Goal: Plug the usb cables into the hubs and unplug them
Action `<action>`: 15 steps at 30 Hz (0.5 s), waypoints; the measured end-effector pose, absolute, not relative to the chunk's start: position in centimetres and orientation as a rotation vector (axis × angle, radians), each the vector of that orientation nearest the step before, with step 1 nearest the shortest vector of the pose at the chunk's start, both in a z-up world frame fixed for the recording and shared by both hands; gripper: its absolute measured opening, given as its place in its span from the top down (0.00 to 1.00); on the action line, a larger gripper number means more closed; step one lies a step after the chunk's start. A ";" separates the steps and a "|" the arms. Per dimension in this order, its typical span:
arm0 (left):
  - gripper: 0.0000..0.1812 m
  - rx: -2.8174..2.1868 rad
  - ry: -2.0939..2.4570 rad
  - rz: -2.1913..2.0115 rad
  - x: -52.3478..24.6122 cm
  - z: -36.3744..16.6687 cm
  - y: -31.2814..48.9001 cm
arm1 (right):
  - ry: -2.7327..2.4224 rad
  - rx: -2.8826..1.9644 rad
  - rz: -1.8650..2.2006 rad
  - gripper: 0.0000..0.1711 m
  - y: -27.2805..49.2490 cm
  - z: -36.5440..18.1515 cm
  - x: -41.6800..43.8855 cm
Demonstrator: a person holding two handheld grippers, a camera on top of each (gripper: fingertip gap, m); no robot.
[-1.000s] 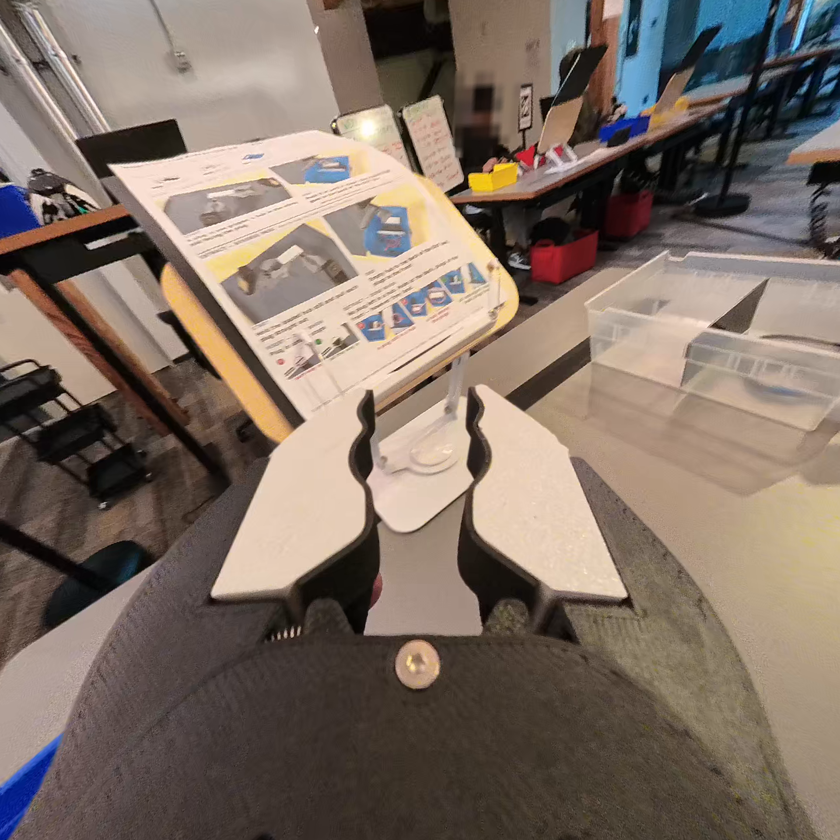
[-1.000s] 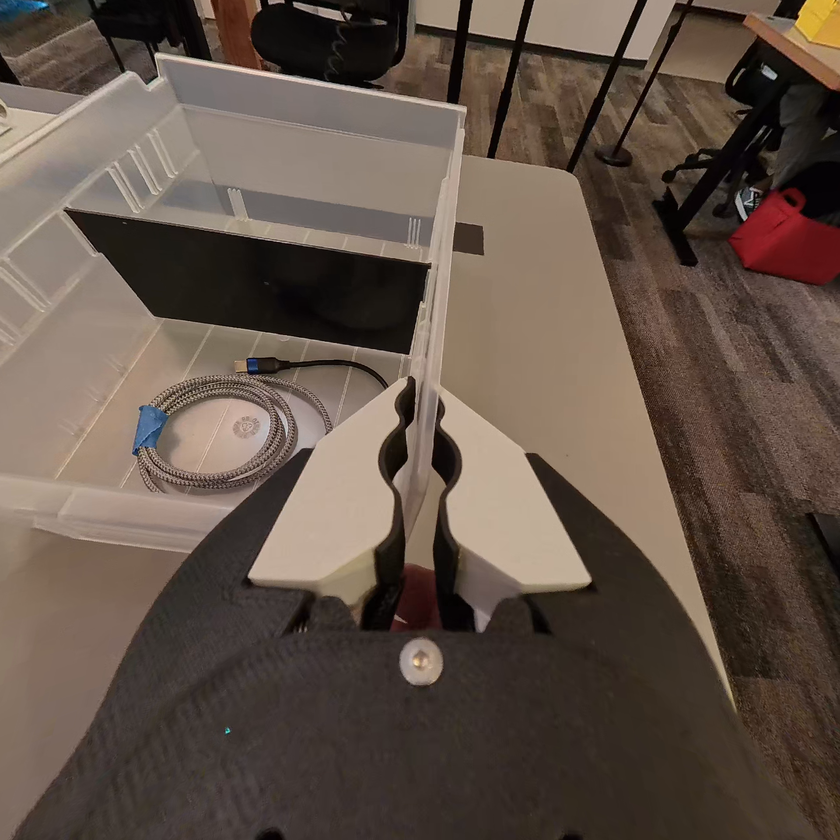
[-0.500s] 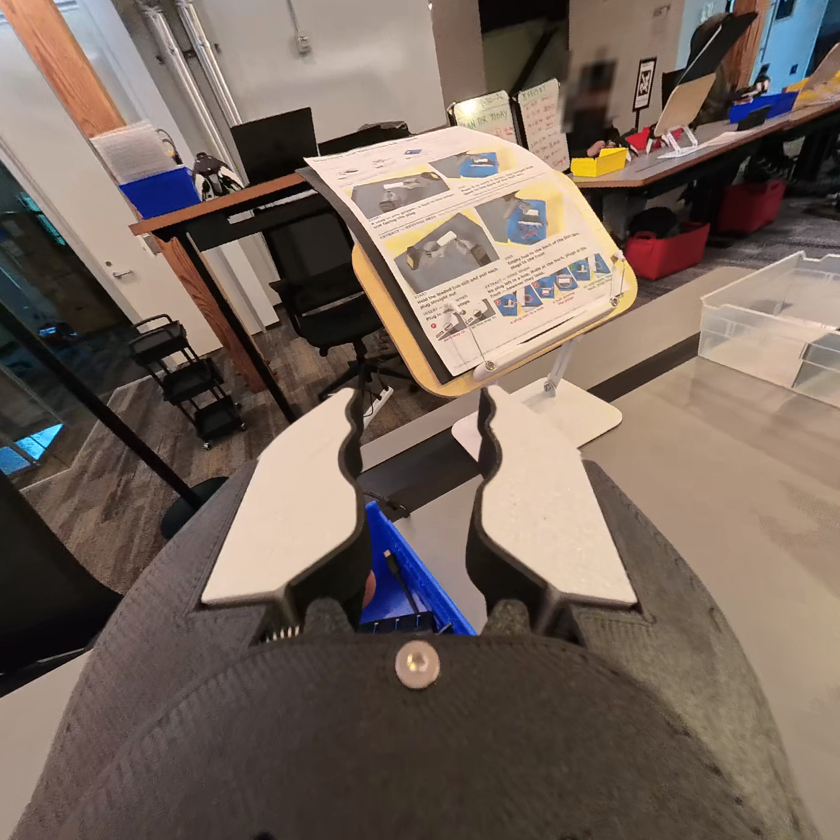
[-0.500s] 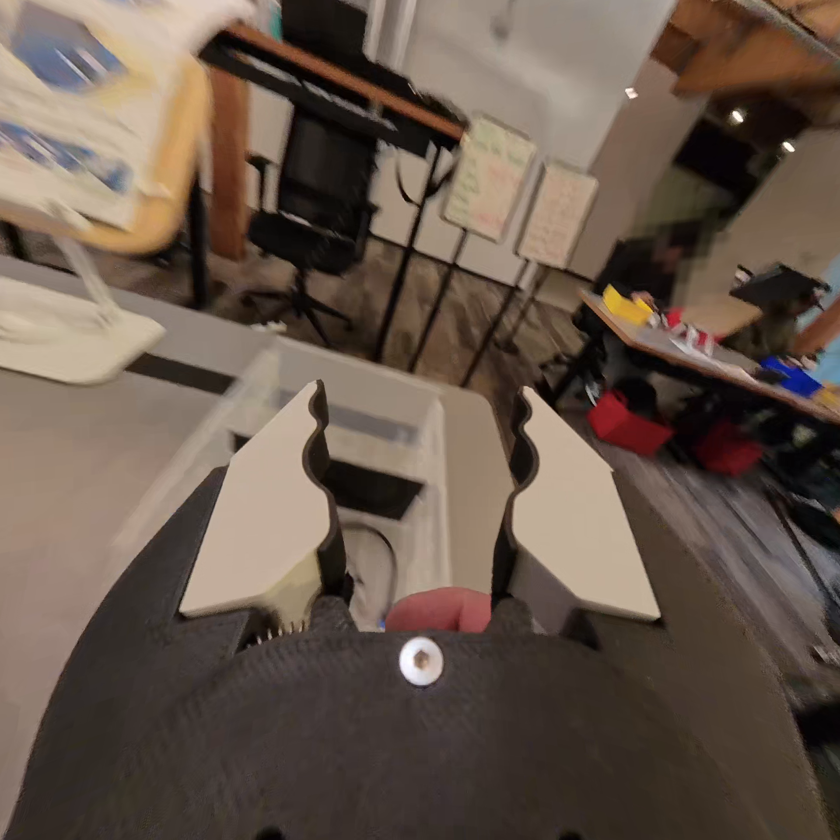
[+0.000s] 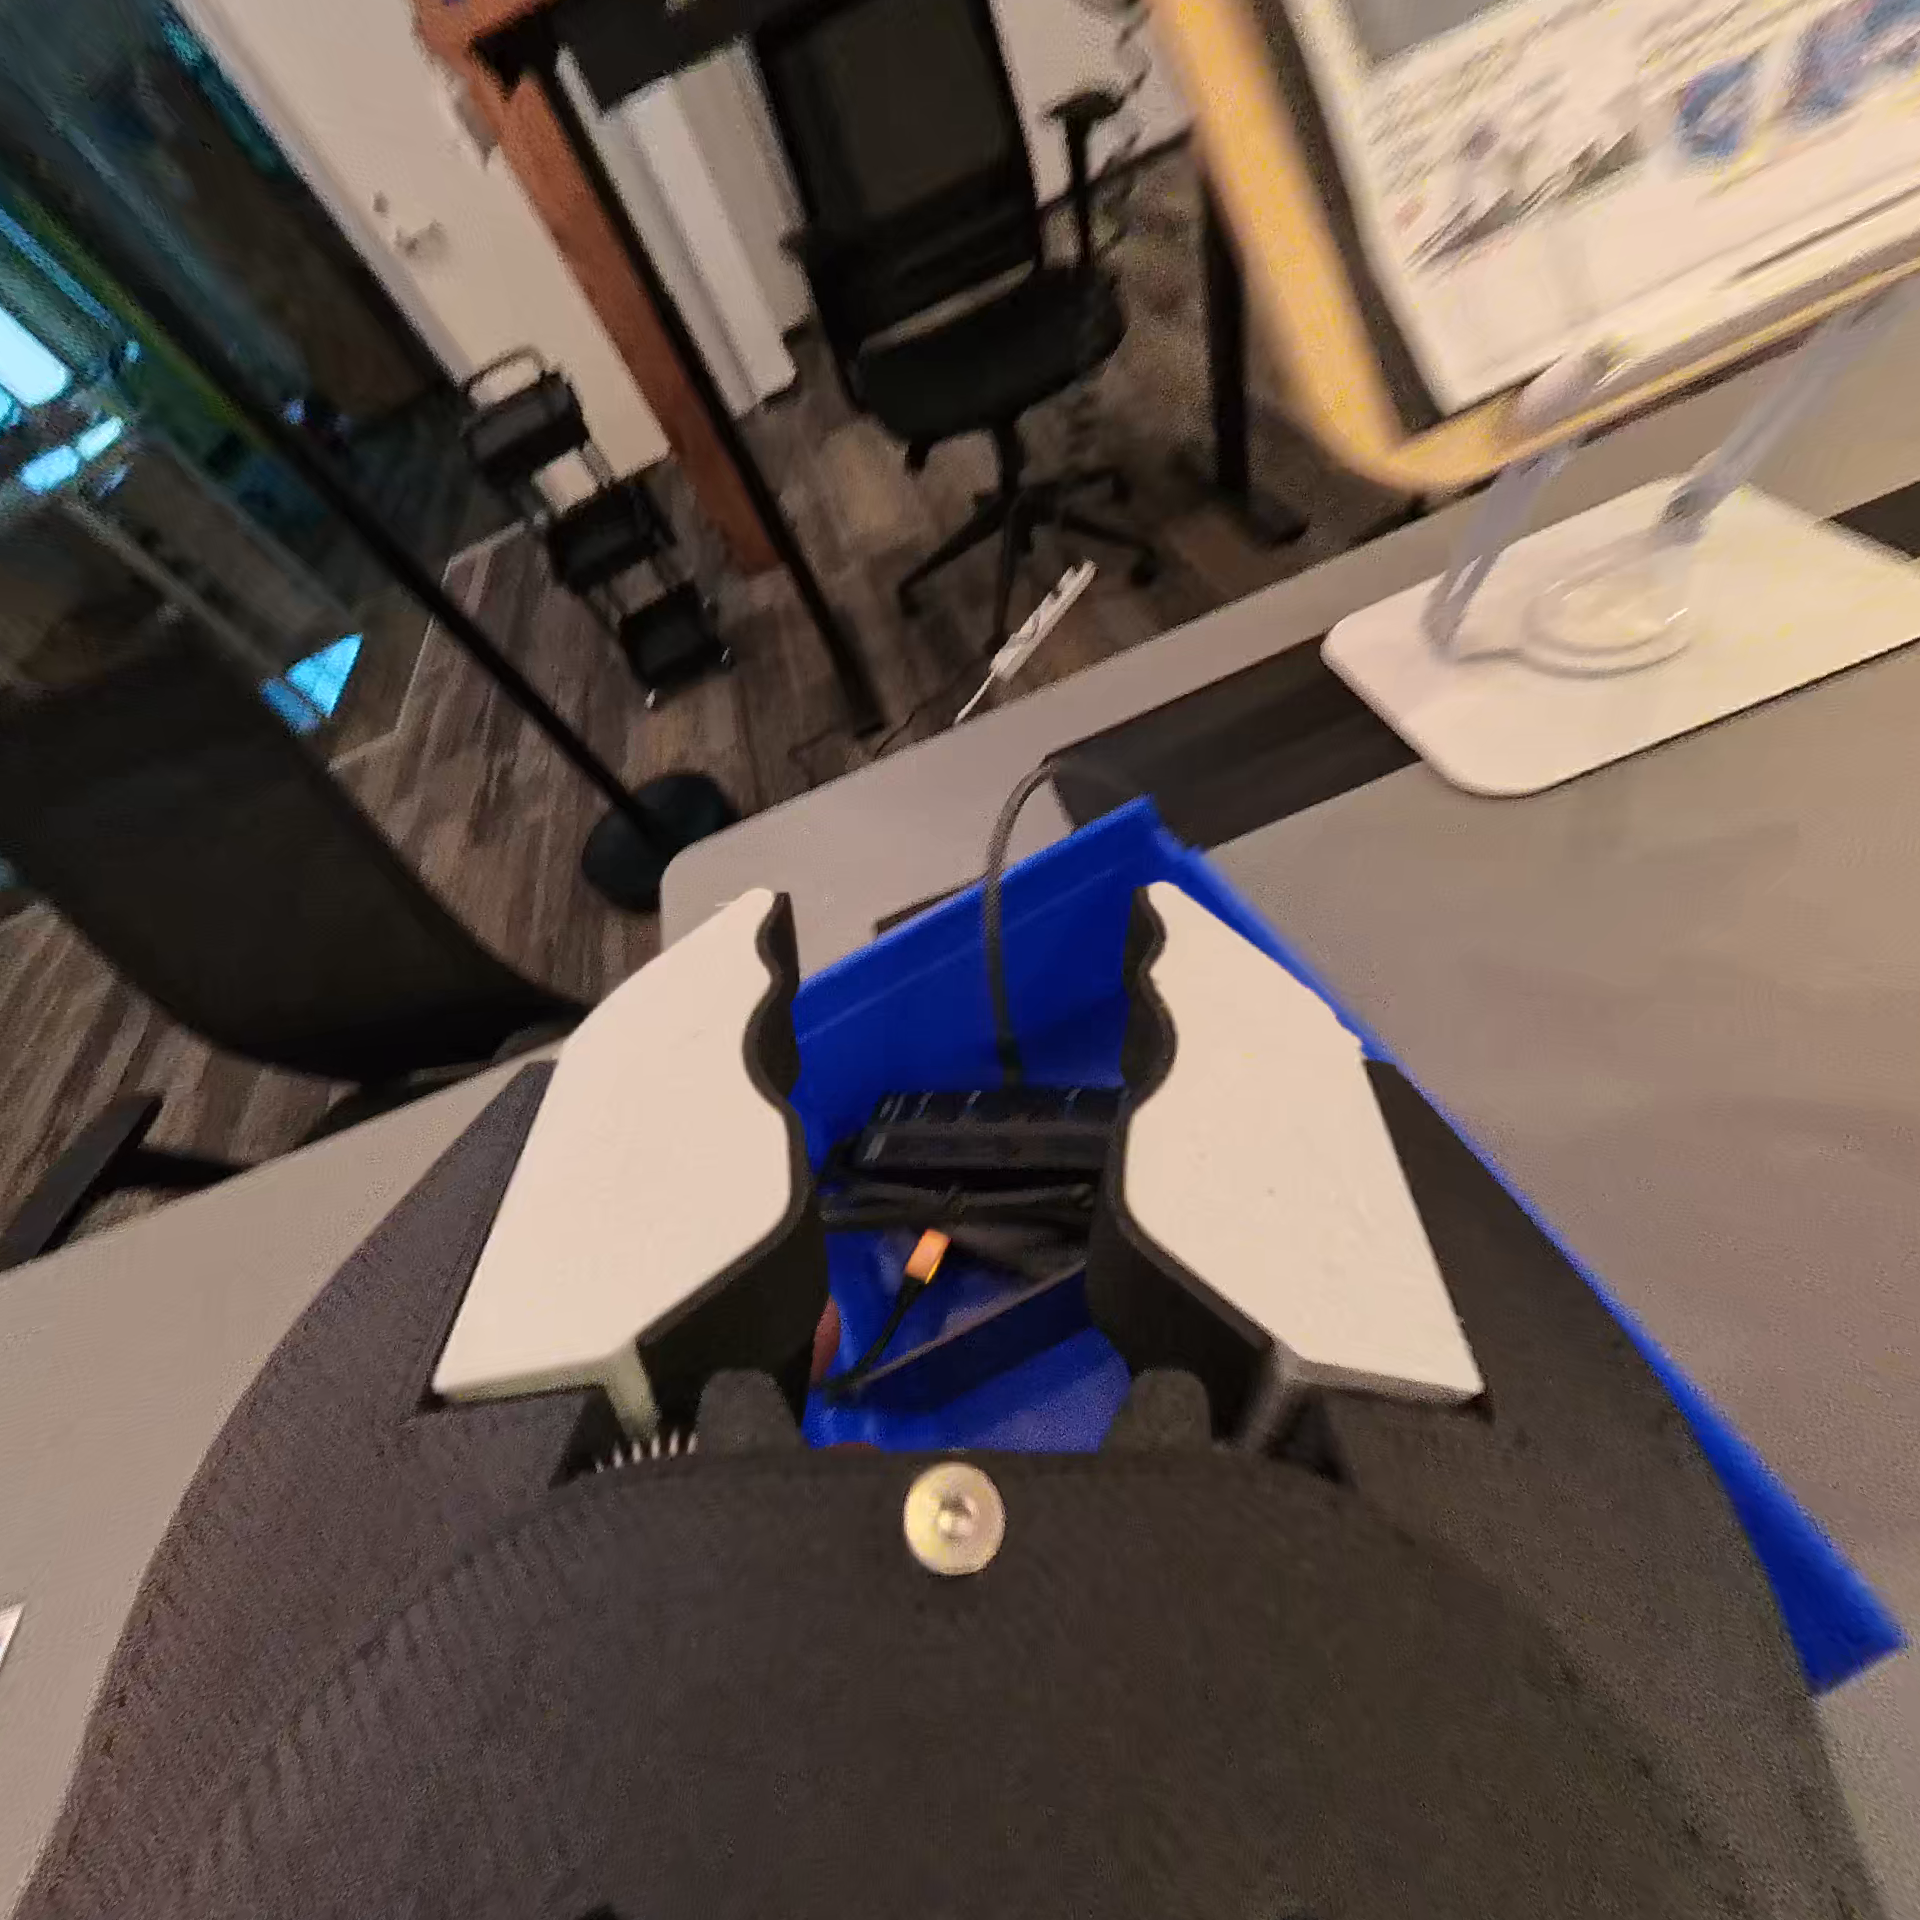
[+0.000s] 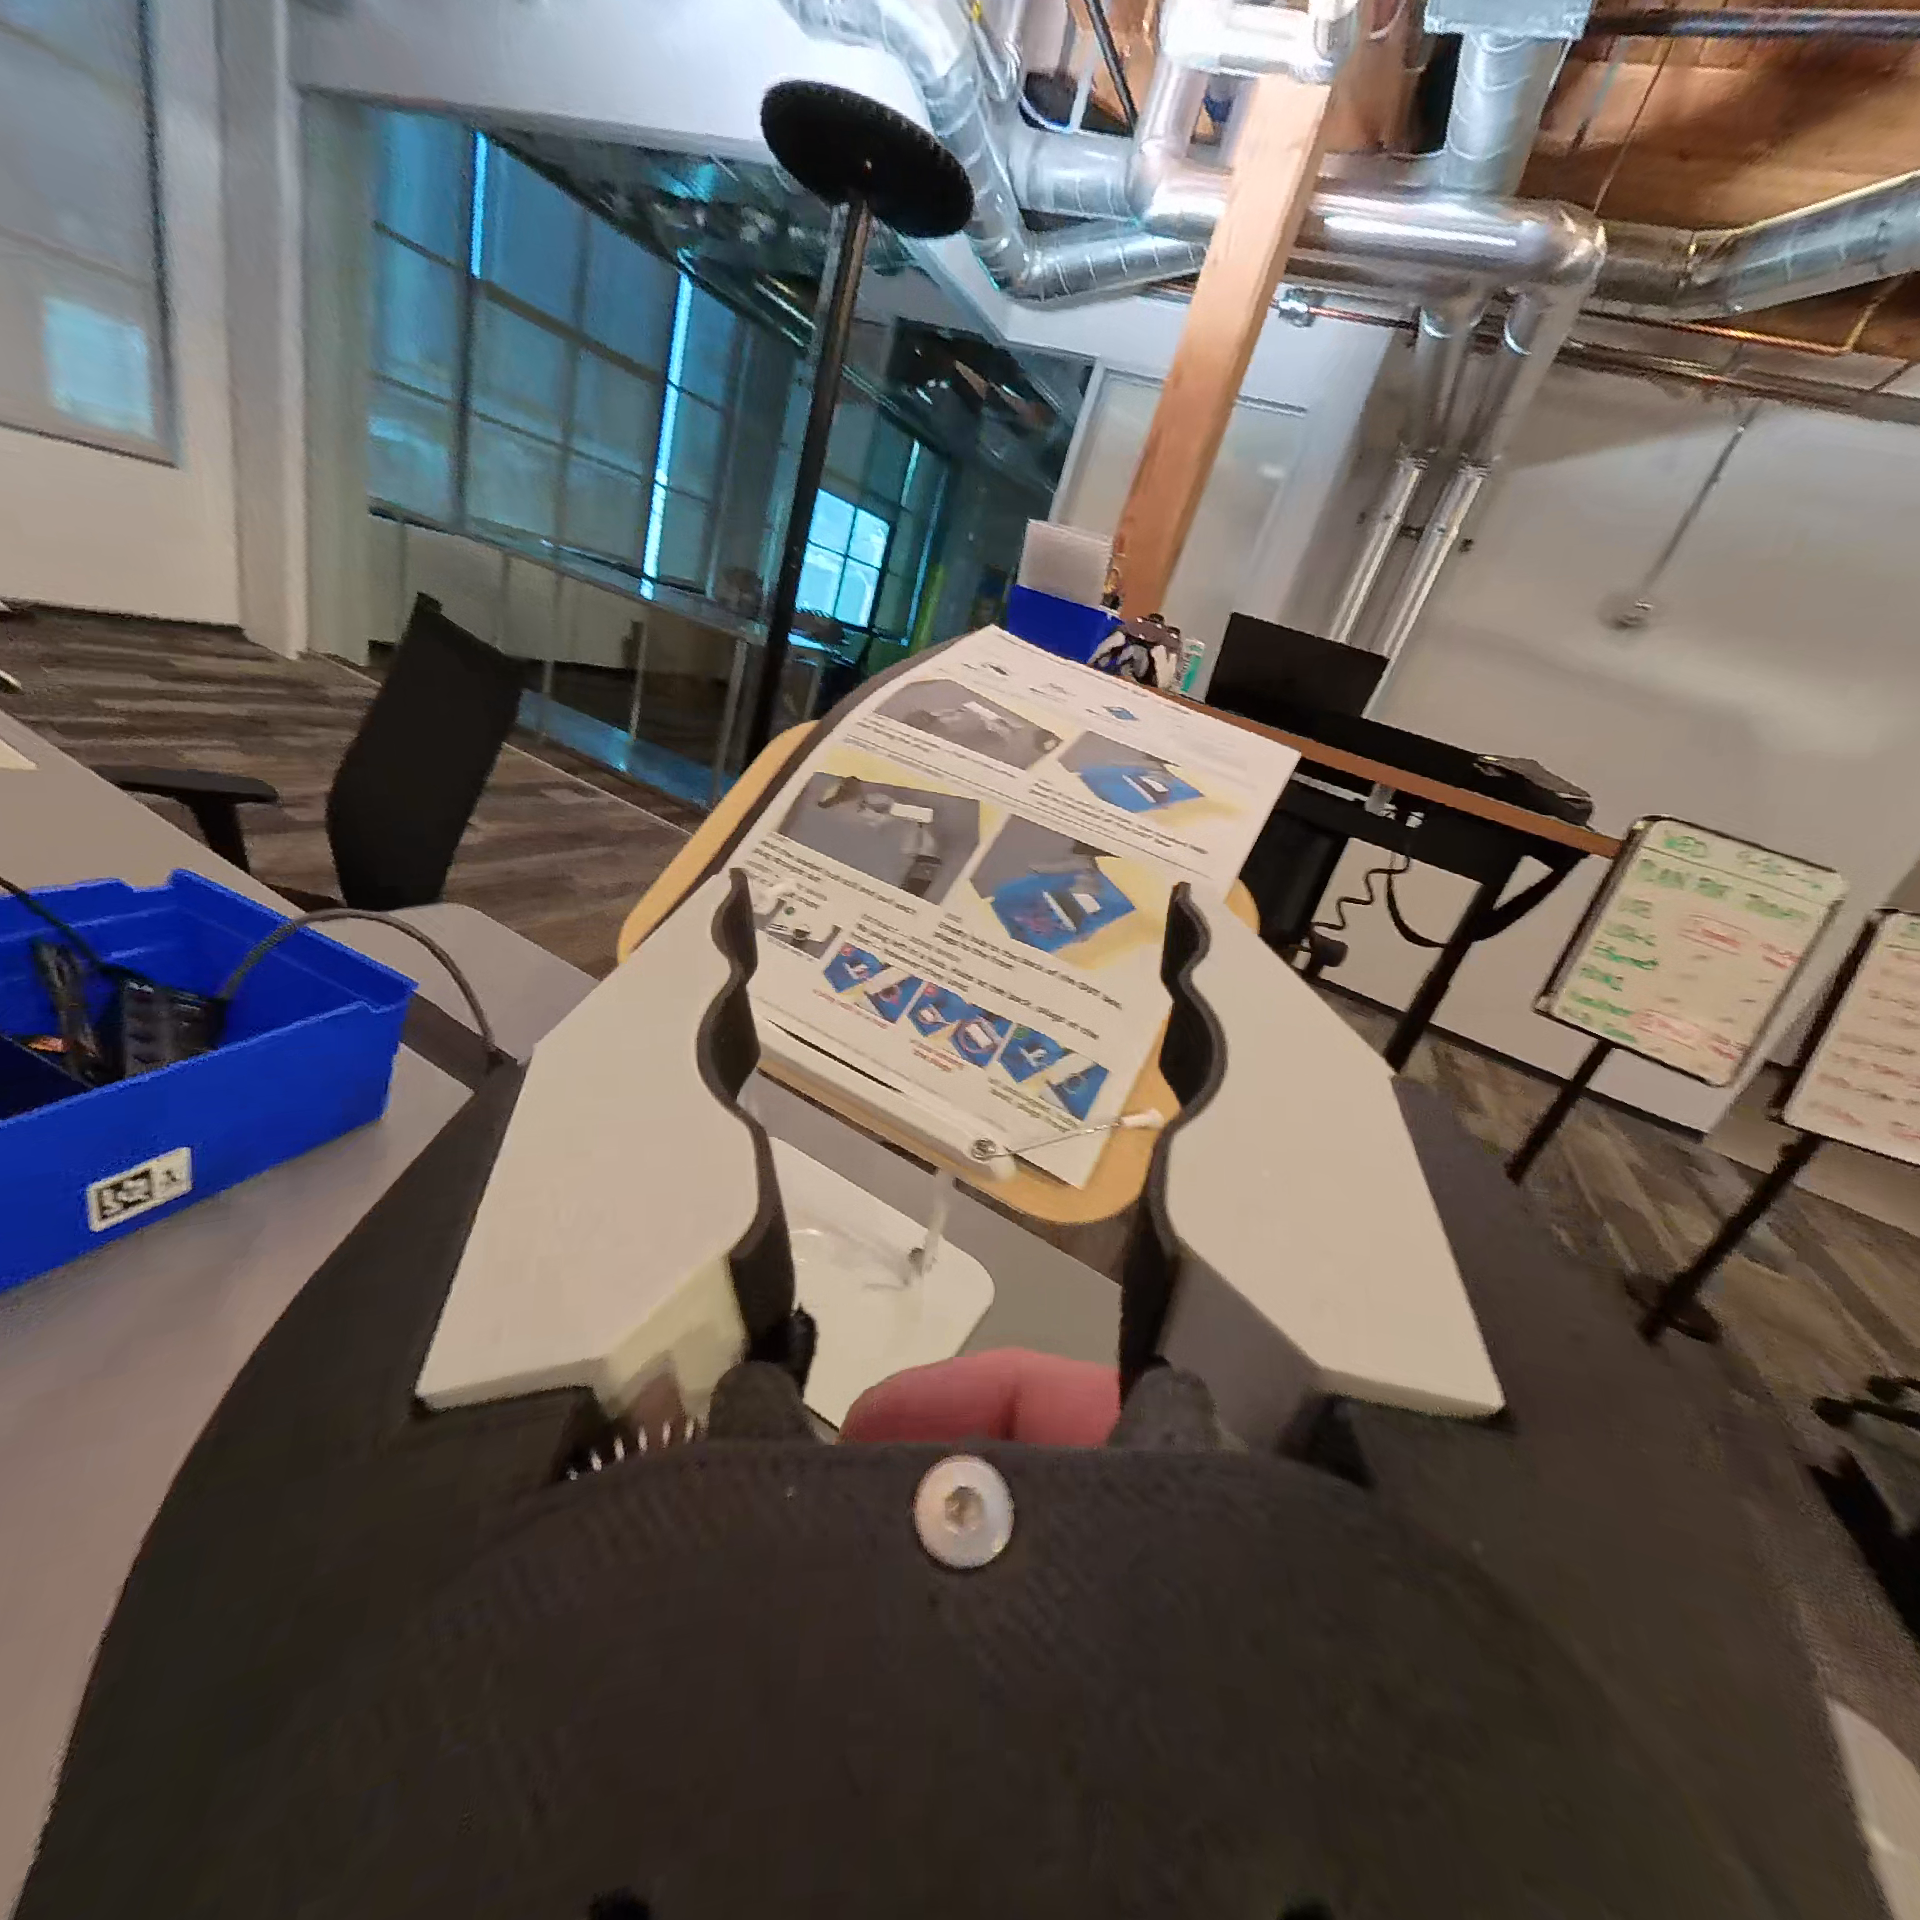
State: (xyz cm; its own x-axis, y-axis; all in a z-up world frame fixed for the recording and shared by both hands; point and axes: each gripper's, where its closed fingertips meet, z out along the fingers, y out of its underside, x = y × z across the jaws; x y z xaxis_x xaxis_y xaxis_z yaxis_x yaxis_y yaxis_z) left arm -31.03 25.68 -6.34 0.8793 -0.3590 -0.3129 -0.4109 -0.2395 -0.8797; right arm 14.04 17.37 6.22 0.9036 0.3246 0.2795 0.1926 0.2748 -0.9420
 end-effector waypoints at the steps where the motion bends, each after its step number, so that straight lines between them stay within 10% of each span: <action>1: 0.65 -1.894 0.556 0.085 -32.5 -7.4 25.9 | -0.461 -1.291 0.120 0.56 17.4 5.7 13.9; 15: 0.58 -2.607 0.364 0.213 -45.3 -23.2 22.2 | -0.568 -1.386 0.156 0.66 19.8 1.0 13.4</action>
